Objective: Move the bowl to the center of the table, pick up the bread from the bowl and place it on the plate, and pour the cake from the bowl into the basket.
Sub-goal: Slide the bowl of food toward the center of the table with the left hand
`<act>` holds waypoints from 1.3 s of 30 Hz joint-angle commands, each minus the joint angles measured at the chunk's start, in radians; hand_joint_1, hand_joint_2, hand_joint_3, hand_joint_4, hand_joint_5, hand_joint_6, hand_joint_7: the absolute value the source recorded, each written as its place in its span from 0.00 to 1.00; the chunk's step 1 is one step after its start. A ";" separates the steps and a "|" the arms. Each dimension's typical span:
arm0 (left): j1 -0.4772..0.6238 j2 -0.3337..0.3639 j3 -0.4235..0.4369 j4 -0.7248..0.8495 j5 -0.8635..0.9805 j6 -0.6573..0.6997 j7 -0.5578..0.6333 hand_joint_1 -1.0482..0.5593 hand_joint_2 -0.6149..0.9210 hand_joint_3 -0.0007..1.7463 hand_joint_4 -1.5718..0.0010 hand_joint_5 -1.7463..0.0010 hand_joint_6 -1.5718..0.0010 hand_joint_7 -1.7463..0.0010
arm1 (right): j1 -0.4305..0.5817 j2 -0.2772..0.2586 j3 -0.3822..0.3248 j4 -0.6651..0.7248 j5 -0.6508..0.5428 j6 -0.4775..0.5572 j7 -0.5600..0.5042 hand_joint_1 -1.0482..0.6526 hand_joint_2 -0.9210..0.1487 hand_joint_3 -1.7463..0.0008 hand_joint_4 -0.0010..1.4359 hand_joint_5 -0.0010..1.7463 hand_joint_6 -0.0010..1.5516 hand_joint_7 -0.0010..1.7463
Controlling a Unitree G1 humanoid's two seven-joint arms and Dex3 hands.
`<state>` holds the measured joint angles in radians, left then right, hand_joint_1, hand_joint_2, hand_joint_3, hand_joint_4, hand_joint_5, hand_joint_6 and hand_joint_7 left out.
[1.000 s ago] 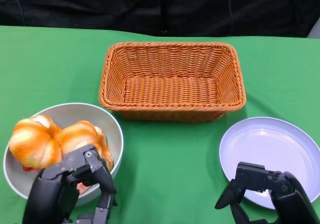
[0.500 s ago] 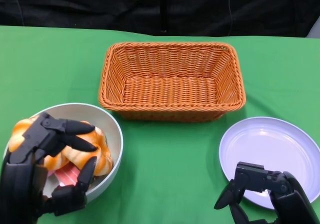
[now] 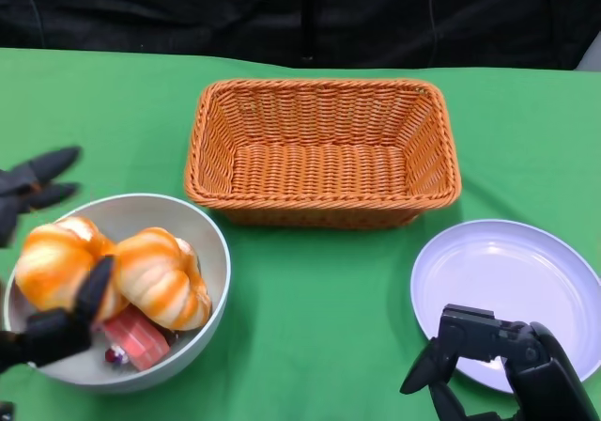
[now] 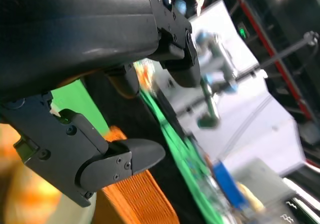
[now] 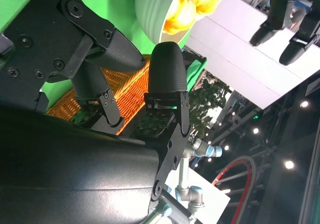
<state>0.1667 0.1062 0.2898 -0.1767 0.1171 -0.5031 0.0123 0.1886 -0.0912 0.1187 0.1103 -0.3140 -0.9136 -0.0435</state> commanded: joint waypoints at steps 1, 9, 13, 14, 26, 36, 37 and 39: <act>-0.016 0.013 0.048 0.019 0.069 0.038 0.087 0.35 0.86 0.35 1.00 0.58 0.95 0.66 | -0.007 0.000 -0.002 0.002 -0.002 0.000 -0.014 0.54 0.66 0.10 0.58 0.92 0.54 0.70; -0.032 0.042 0.076 0.034 0.105 0.171 0.130 0.35 0.99 0.19 1.00 0.65 0.98 0.67 | -0.005 -0.001 -0.004 -0.005 -0.001 0.006 -0.013 0.53 0.66 0.10 0.58 0.92 0.54 0.71; -0.025 0.066 0.072 -0.011 0.060 0.362 0.069 0.34 1.00 0.19 1.00 0.71 1.00 0.71 | -0.002 -0.004 -0.005 -0.014 0.002 0.012 -0.009 0.52 0.66 0.10 0.58 0.92 0.54 0.71; -0.024 0.072 0.070 -0.023 0.060 0.400 0.061 0.35 1.00 0.21 1.00 0.70 0.99 0.72 | -0.001 -0.004 -0.005 -0.016 0.003 0.014 -0.008 0.52 0.66 0.10 0.58 0.92 0.54 0.71; -0.052 0.129 0.079 -0.073 -0.150 0.750 -0.099 0.33 1.00 0.26 1.00 0.81 1.00 0.83 | 0.005 -0.006 -0.002 -0.030 0.008 0.024 -0.006 0.54 0.65 0.11 0.58 0.92 0.54 0.71; -0.138 0.163 0.136 -0.003 -0.361 1.025 -0.174 0.34 1.00 0.34 1.00 1.00 1.00 0.99 | 0.011 -0.008 -0.001 -0.035 0.016 0.024 -0.002 0.54 0.65 0.10 0.59 0.92 0.54 0.71; -0.147 0.170 0.141 0.014 -0.378 1.041 -0.183 0.32 1.00 0.34 1.00 1.00 1.00 0.99 | 0.012 -0.009 0.000 -0.036 0.018 0.024 -0.001 0.54 0.65 0.10 0.59 0.92 0.54 0.71; -0.162 0.184 0.147 0.049 -0.410 1.065 -0.204 0.28 1.00 0.32 0.99 1.00 1.00 1.00 | 0.014 -0.009 0.000 -0.037 0.017 0.024 -0.001 0.54 0.65 0.10 0.58 0.92 0.54 0.71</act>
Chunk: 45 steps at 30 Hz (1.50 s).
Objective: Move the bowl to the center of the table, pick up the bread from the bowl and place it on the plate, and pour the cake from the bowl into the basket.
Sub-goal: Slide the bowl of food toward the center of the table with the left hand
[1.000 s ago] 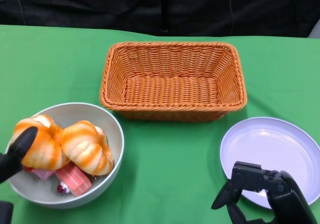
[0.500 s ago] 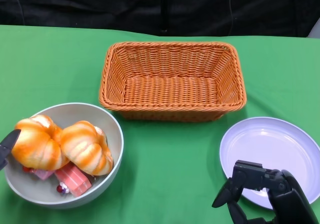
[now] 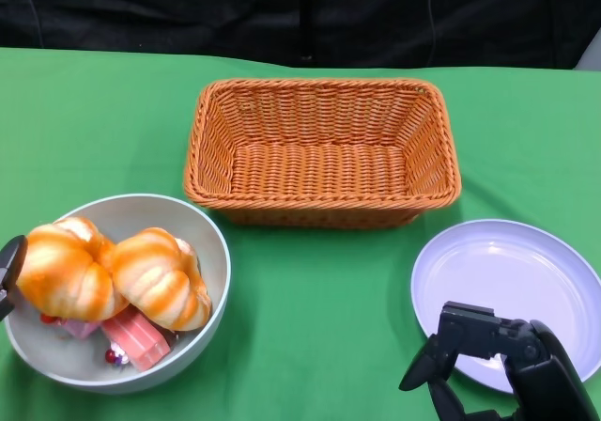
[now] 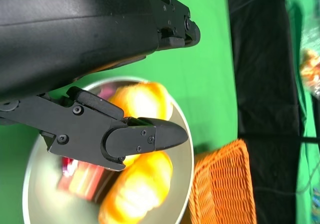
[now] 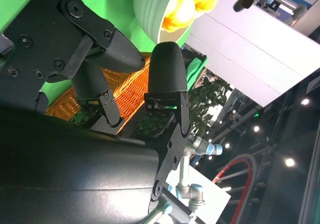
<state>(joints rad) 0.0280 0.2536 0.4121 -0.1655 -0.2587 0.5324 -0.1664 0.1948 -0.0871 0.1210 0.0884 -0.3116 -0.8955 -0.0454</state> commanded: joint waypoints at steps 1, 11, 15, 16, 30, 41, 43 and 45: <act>-0.027 0.042 0.025 0.046 -0.044 0.035 -0.030 0.27 1.00 0.31 0.99 0.99 1.00 1.00 | 0.008 -0.013 -0.003 -0.016 0.015 0.005 0.001 0.54 0.65 0.11 0.58 0.92 0.54 0.71; -0.105 0.094 0.042 0.185 -0.180 0.199 -0.112 0.25 1.00 0.29 0.98 0.98 1.00 1.00 | 0.018 -0.010 0.002 -0.031 0.014 0.010 0.003 0.55 0.65 0.11 0.58 0.92 0.54 0.71; -0.103 0.107 0.025 0.188 -0.227 0.238 -0.168 0.24 1.00 0.30 1.00 0.99 1.00 1.00 | 0.020 -0.016 0.000 -0.035 0.012 0.011 0.006 0.54 0.64 0.11 0.57 0.92 0.53 0.71; -0.101 0.110 0.021 0.191 -0.235 0.241 -0.181 0.24 1.00 0.30 1.00 1.00 1.00 1.00 | 0.020 -0.016 0.000 -0.036 0.012 0.011 0.006 0.54 0.64 0.11 0.57 0.92 0.53 0.71; -0.082 0.133 -0.031 0.167 -0.292 0.310 -0.250 0.22 1.00 0.30 0.98 0.99 1.00 1.00 | 0.027 -0.015 0.004 -0.052 0.018 0.017 0.011 0.55 0.63 0.11 0.57 0.93 0.53 0.71; -0.083 0.150 -0.099 0.133 -0.311 0.366 -0.287 0.22 1.00 0.32 0.97 0.98 1.00 1.00 | 0.024 -0.008 0.014 -0.056 0.013 0.022 0.006 0.55 0.62 0.13 0.56 0.93 0.53 0.71; -0.085 0.145 -0.113 0.127 -0.311 0.377 -0.286 0.22 1.00 0.31 0.98 0.98 1.00 1.00 | 0.026 -0.006 0.015 -0.059 0.007 0.024 0.004 0.55 0.62 0.12 0.56 0.93 0.53 0.71; -0.089 0.139 -0.126 0.124 -0.313 0.390 -0.285 0.22 1.00 0.30 0.98 0.97 1.00 1.00 | 0.027 -0.004 0.015 -0.061 0.005 0.028 0.003 0.55 0.62 0.12 0.56 0.94 0.53 0.71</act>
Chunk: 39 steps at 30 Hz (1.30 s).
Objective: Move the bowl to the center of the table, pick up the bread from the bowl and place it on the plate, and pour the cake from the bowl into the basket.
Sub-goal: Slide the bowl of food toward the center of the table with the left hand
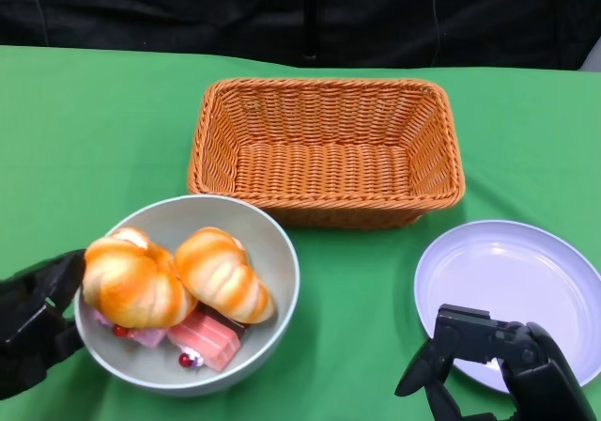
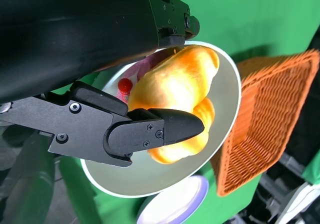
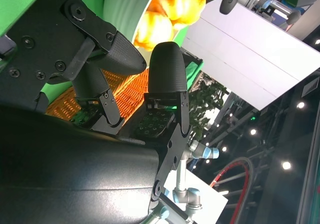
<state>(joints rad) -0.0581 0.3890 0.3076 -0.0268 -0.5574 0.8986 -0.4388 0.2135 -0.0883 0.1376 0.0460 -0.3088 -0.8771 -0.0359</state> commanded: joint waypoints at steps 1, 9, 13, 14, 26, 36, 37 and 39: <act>-0.008 -0.006 -0.022 -0.014 -0.023 0.038 -0.011 0.22 1.00 0.30 0.99 0.98 1.00 1.00 | 0.008 -0.002 -0.001 -0.020 0.003 0.010 -0.006 0.55 0.62 0.12 0.56 0.94 0.53 0.71; -0.026 -0.090 -0.050 -0.065 -0.035 0.094 0.066 0.22 1.00 0.33 1.00 1.00 1.00 1.00 | 0.010 -0.001 -0.002 -0.028 -0.001 0.007 -0.011 0.55 0.62 0.12 0.55 0.94 0.53 0.71; -0.033 -0.125 -0.066 -0.083 -0.036 0.105 0.086 0.22 1.00 0.34 1.00 1.00 1.00 1.00 | 0.018 0.008 -0.011 -0.052 -0.020 -0.004 -0.031 0.54 0.58 0.18 0.53 0.90 0.51 0.67; -0.035 -0.133 -0.071 -0.086 -0.035 0.107 0.091 0.21 1.00 0.34 1.00 1.00 1.00 1.00 | 0.020 0.011 -0.011 -0.059 -0.018 -0.008 -0.034 0.53 0.53 0.23 0.52 0.88 0.50 0.65; -0.051 -0.151 -0.141 -0.089 -0.017 0.116 0.097 0.21 1.00 0.33 1.00 1.00 1.00 1.00 | 0.046 0.010 0.006 -0.346 -0.107 0.273 0.029 0.40 0.00 0.83 0.25 0.64 0.26 0.34; -0.017 -0.142 -0.196 -0.134 -0.025 0.106 0.066 0.21 1.00 0.32 1.00 1.00 1.00 1.00 | -0.013 -0.006 0.057 -0.469 -0.202 0.552 0.125 0.34 0.00 0.86 0.10 0.66 0.18 0.30; -0.015 -0.139 -0.200 -0.135 -0.025 0.104 0.060 0.21 1.00 0.33 0.99 1.00 0.99 1.00 | -0.020 -0.008 0.063 -0.472 -0.218 0.568 0.127 0.33 0.00 0.87 0.08 0.66 0.17 0.30; -0.012 -0.140 -0.202 -0.143 -0.030 0.115 0.061 0.21 1.00 0.32 0.98 0.99 0.99 0.99 | -0.040 -0.014 0.081 -0.474 -0.261 0.610 0.142 0.33 0.00 0.88 0.06 0.64 0.16 0.29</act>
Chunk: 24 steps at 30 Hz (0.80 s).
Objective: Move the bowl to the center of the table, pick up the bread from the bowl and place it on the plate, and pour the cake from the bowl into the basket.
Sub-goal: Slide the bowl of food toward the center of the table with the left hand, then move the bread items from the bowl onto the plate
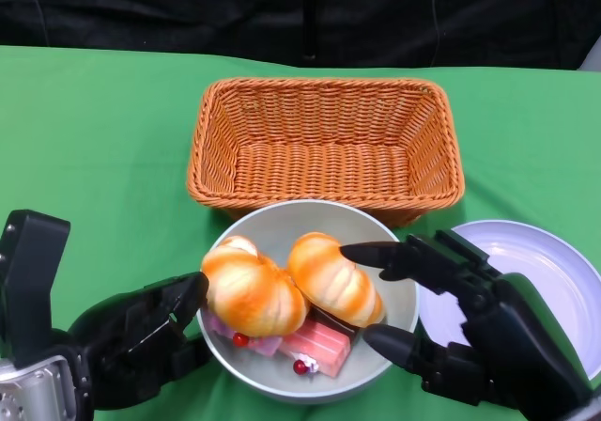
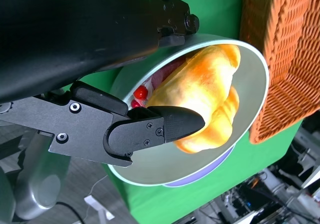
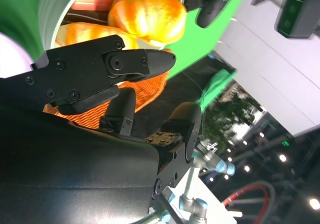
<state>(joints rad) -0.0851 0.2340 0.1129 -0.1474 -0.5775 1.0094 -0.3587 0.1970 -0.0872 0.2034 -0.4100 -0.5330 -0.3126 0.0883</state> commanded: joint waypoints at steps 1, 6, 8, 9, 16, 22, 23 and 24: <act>0.015 0.012 -0.005 -0.027 -0.013 0.014 -0.013 0.21 1.00 0.32 0.97 0.99 0.98 0.99 | -0.033 -0.019 0.024 -0.019 -0.057 0.071 0.030 0.32 0.00 0.89 0.05 0.63 0.15 0.29; 0.019 0.020 -0.018 -0.039 -0.003 0.013 -0.012 0.20 1.00 0.30 0.98 0.98 0.97 0.99 | -0.093 -0.029 0.061 0.016 -0.136 0.147 0.043 0.31 0.00 0.90 0.00 0.61 0.11 0.28; 0.024 0.020 -0.013 -0.045 0.000 0.005 -0.004 0.21 1.00 0.31 0.98 0.98 0.98 0.99 | -0.116 -0.032 0.073 0.044 -0.158 0.161 0.032 0.31 0.00 0.92 0.00 0.59 0.11 0.28; 0.028 0.020 -0.017 -0.058 0.019 -0.003 0.017 0.22 1.00 0.31 0.98 0.98 0.98 0.99 | -0.132 -0.034 0.079 0.071 -0.170 0.159 0.016 0.31 0.00 0.92 0.00 0.58 0.11 0.28; 0.045 0.011 -0.008 -0.084 0.094 -0.049 0.095 0.24 1.00 0.31 0.93 0.87 0.94 0.99 | -0.213 -0.056 0.115 0.217 -0.239 0.131 -0.092 0.30 0.00 0.94 0.00 0.55 0.12 0.27; 0.078 0.026 -0.031 -0.153 0.190 -0.119 0.153 0.25 1.00 0.29 1.00 0.54 0.87 0.98 | -0.270 -0.069 0.153 0.314 -0.300 0.139 -0.149 0.29 0.00 0.93 0.00 0.56 0.12 0.26; 0.081 0.028 -0.033 -0.162 0.208 -0.133 0.160 0.26 1.00 0.30 1.00 0.51 0.86 0.98 | -0.279 -0.070 0.158 0.330 -0.306 0.139 -0.160 0.29 0.00 0.93 0.00 0.56 0.12 0.26; 0.081 0.025 -0.029 -0.167 0.218 -0.141 0.166 0.26 1.00 0.30 1.00 0.49 0.85 0.97 | -0.289 -0.070 0.164 0.348 -0.313 0.139 -0.170 0.30 0.00 0.93 0.00 0.56 0.13 0.26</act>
<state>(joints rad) -0.0114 0.2420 0.0803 -0.2935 -0.3786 0.8935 -0.2081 -0.0702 -0.1427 0.3622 -0.0830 -0.8373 -0.1771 -0.0595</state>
